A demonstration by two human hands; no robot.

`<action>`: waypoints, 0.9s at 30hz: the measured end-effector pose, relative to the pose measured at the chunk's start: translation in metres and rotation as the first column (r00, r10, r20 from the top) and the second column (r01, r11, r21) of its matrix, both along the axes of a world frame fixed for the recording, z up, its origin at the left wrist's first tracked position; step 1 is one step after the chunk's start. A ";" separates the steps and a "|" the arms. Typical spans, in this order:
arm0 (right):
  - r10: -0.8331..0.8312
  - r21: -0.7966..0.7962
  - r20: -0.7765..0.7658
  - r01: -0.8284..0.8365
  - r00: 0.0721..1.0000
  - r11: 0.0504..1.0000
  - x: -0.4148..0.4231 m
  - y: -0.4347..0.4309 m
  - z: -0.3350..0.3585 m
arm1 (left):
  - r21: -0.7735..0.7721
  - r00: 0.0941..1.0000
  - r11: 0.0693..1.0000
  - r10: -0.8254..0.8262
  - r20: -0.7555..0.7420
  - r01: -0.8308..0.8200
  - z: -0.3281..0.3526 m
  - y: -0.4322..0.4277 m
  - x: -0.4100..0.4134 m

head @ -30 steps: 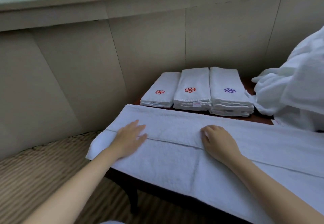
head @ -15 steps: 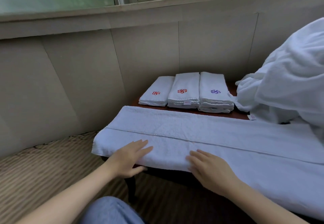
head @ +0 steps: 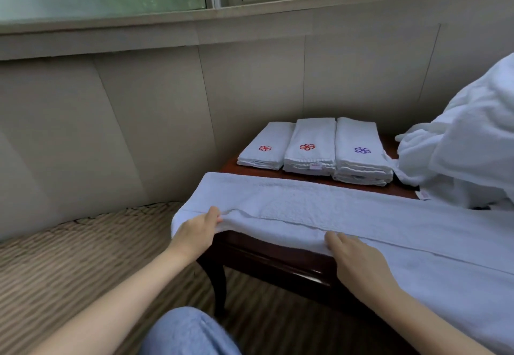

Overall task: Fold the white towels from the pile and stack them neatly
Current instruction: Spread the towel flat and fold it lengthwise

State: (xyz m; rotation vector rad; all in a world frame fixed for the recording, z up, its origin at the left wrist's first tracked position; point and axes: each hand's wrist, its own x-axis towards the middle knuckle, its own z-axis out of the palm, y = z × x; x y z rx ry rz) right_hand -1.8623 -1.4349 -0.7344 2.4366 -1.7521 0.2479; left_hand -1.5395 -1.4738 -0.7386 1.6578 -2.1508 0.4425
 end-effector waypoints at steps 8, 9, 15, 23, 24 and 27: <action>0.097 0.091 -0.016 -0.095 0.995 0.991 -0.025 -0.021 0.004 | -0.147 0.886 0.927 -0.270 0.376 0.345 0.026 -0.008 0.040; 0.090 0.101 -0.006 -0.089 0.996 0.991 -0.028 -0.025 0.008 | -0.138 0.938 0.957 -0.209 0.276 0.254 0.029 -0.011 0.046; 0.065 0.308 0.406 -0.203 0.911 0.929 -0.054 -0.083 0.058 | 0.197 0.651 0.980 0.134 -0.747 0.025 0.073 -0.063 0.085; -0.184 0.372 -0.014 0.176 0.983 0.912 -0.051 -0.204 0.032 | 0.521 0.672 0.822 0.521 -0.527 -0.229 0.030 -0.164 0.037; -0.203 0.354 -0.044 0.206 0.978 0.912 -0.050 -0.210 0.022 | 0.529 0.694 0.785 0.576 -0.431 -0.323 0.023 -0.169 0.032; -0.260 0.317 -0.043 0.260 0.965 0.912 -0.051 -0.219 0.005 | 0.502 0.683 0.726 0.659 -0.315 -0.469 0.015 -0.178 0.023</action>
